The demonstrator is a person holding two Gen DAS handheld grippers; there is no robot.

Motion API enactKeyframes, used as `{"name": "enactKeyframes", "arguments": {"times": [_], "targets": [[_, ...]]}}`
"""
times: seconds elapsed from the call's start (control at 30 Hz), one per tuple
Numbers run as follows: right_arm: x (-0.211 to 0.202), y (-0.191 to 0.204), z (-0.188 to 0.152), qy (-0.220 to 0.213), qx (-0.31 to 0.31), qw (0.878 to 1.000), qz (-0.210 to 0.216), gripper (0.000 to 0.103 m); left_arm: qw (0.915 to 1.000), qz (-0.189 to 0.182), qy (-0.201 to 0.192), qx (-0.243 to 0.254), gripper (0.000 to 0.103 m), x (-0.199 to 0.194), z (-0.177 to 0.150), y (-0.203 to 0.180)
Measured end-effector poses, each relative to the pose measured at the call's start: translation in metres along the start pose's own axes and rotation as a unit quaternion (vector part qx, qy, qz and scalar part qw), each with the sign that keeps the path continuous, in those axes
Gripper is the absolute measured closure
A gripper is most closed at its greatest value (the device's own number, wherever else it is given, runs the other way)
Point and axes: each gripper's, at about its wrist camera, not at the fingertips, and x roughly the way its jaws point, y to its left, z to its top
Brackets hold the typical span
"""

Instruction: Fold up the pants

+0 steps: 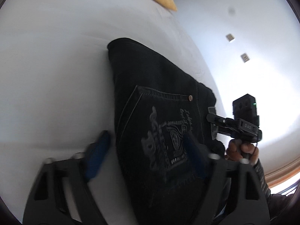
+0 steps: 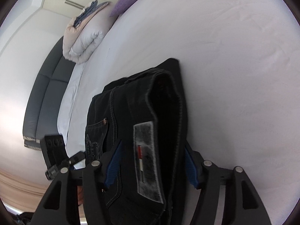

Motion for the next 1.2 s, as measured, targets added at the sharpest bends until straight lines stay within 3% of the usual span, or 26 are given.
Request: {"name": "enactKeyframes", "arguments": {"times": [0.03,0.2,0.27,0.4,0.57,0.73,0.9,1.07,1.13,1.2], "targets": [[0.002,0.001,0.001,0.003,-0.002,1.0,-0.004,0.052,0.9998,0.015,0.011,-0.001,0.058,0.007,0.004,-0.003],[0.0,0.012,0.001,-0.009,-0.026,0.999,-0.024,0.075,0.9979,0.058,0.012,0.027,0.071,0.016,0.005,-0.022],[-0.006,0.02,-0.001,-0.02,-0.048,0.998,-0.038,0.08,0.9971,0.067,0.007,0.035,0.079,0.016,0.006,-0.03],[-0.02,0.045,0.001,-0.043,-0.087,0.994,-0.041,0.083,0.9952,0.076,-0.015,0.06,0.085,0.004,0.018,-0.057],[-0.038,0.06,0.028,-0.066,-0.107,0.992,-0.028,0.084,0.99,0.087,-0.053,0.097,0.085,-0.008,0.055,-0.086],[-0.039,0.048,0.077,-0.083,-0.094,0.992,-0.016,0.084,0.987,0.094,-0.069,0.111,0.085,0.01,0.102,-0.09],[-0.024,0.03,0.118,-0.084,-0.089,0.992,-0.028,0.084,0.9887,0.095,-0.061,0.099,0.085,0.04,0.137,-0.068],[0.004,0.005,0.136,-0.065,-0.071,0.994,-0.042,0.082,0.9908,0.104,-0.049,0.072,0.083,0.065,0.15,-0.034],[0.01,-0.011,0.136,-0.062,-0.052,0.996,-0.039,0.076,0.9915,0.103,-0.047,0.064,0.079,0.071,0.147,-0.02],[0.012,-0.024,0.133,-0.068,-0.04,0.996,-0.038,0.059,0.9915,0.104,-0.049,0.061,0.075,0.074,0.146,-0.013]]}}
